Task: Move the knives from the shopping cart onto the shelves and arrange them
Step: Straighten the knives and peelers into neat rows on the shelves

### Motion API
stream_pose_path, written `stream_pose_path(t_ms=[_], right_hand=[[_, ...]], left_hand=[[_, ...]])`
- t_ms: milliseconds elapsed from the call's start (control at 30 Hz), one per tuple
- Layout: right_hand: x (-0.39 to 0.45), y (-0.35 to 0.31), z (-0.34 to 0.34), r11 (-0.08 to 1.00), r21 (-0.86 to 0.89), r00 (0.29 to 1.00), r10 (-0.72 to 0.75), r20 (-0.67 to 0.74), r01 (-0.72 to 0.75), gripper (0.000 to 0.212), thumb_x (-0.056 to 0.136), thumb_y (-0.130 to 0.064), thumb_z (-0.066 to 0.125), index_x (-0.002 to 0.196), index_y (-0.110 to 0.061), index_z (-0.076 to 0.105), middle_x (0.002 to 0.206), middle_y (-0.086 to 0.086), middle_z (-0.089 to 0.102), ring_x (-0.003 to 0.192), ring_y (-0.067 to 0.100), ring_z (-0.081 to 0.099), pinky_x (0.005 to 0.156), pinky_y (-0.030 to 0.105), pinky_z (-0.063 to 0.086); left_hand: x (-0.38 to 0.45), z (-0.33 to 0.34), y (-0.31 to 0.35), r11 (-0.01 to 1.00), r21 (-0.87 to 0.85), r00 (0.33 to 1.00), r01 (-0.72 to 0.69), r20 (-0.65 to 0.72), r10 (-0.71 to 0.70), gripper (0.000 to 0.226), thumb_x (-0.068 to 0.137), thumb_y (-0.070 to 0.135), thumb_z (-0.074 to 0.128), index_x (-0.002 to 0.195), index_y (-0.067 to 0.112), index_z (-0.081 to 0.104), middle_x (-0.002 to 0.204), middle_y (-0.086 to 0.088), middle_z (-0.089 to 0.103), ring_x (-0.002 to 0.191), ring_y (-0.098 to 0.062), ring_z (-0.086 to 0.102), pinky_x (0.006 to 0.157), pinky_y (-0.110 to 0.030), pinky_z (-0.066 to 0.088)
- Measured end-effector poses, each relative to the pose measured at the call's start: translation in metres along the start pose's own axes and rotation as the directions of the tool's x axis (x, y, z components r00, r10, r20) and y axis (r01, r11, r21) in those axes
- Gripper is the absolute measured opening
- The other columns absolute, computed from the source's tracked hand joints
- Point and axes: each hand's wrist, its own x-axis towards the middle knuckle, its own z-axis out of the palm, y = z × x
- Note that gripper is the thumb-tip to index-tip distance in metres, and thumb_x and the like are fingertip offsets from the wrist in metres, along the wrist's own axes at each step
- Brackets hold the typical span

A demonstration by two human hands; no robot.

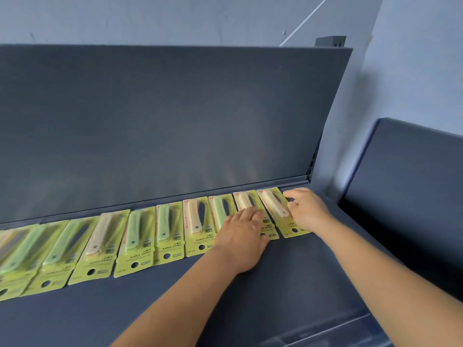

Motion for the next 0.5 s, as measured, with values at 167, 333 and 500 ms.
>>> stream_pose_path(t_ms=[167,333,500], right_hand=[[-0.013,-0.002,-0.011,0.983,-0.082,0.972,-0.15,0.181,0.167,0.041,0.098,-0.02,0.043,0.138,-0.022,0.048,0.151,-0.007,0.032,0.134,0.019,0.036,0.107,0.034,0.036],[-0.025,-0.005,-0.004,0.966,-0.131,0.928,-0.17,0.331,0.224,0.057,0.101,-0.027,0.037,0.152,-0.033,0.013,0.159,-0.016,0.004,0.147,0.013,0.009,0.116,0.032,0.019],[-0.026,-0.012,0.005,0.968,-0.154,0.943,-0.144,0.299,0.196,0.057,0.102,-0.032,0.034,0.153,-0.03,0.009,0.16,-0.012,0.002,0.147,0.018,0.011,0.117,0.034,0.021]], left_hand=[[-0.001,-0.001,-0.002,1.0,0.017,1.0,0.01,-0.011,-0.009,0.053,0.099,0.039,0.039,0.146,0.016,0.029,0.152,-0.002,0.024,0.143,-0.021,0.018,0.118,-0.037,0.016],[-0.002,-0.002,-0.003,1.0,0.008,1.0,-0.001,0.001,0.001,0.051,0.099,0.037,0.038,0.143,0.013,0.031,0.149,-0.001,0.027,0.137,-0.021,0.029,0.115,-0.036,0.021],[-0.002,-0.002,-0.002,0.999,0.014,1.0,0.03,0.006,-0.03,0.048,0.098,0.038,0.039,0.14,0.013,0.035,0.145,0.0,0.031,0.133,-0.021,0.035,0.113,-0.037,0.024]])
